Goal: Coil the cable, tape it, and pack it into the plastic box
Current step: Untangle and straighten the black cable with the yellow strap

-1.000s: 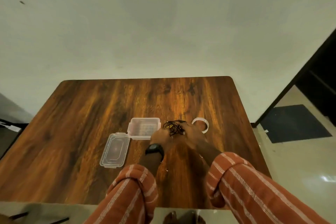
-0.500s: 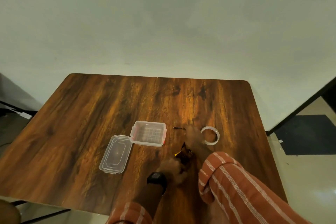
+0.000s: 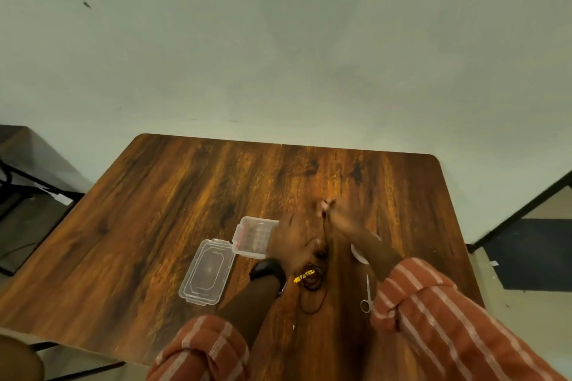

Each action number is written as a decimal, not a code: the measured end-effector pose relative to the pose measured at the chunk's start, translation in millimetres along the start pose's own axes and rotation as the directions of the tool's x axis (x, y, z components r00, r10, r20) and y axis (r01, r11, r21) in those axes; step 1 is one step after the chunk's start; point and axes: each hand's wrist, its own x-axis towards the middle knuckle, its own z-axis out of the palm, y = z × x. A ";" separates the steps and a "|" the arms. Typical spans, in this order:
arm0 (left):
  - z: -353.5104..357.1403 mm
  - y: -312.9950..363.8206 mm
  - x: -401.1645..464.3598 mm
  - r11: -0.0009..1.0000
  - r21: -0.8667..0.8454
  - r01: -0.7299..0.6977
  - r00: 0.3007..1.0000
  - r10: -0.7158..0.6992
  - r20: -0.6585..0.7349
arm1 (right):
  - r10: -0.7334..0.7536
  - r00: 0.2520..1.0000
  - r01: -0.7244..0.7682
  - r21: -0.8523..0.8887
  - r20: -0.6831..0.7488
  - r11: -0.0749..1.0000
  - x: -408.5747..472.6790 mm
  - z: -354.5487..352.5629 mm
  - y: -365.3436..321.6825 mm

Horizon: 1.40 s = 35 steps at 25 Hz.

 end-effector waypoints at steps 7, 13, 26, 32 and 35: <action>-55.0 76.4 60.4 0.856 -0.514 0.047 0.970 0.084 0.229 | -0.339 0.931 0.347 0.603 -0.132 0.718 -33.7 -117.4 -200.5; -140.8 89.6 62.1 0.719 -0.694 -0.021 0.965 0.197 0.175 | -0.663 0.719 0.626 0.608 -0.208 0.488 -104.3 -254.6 -235.5; -250.5 208.8 116.2 0.845 -0.472 -0.252 0.876 0.406 0.259 | -0.434 0.900 0.436 -0.052 0.044 0.899 -121.2 -163.0 -249.1; -247.1 135.0 112.5 0.939 -0.223 -0.264 0.870 0.331 0.366 | -0.415 0.909 0.401 -0.335 0.030 0.853 -139.1 -240.8 -251.1; -247.4 98.8 112.3 0.968 -0.034 -0.250 0.909 0.246 0.337 | -0.244 0.962 0.274 -0.428 0.124 0.861 -154.4 -280.9 -255.2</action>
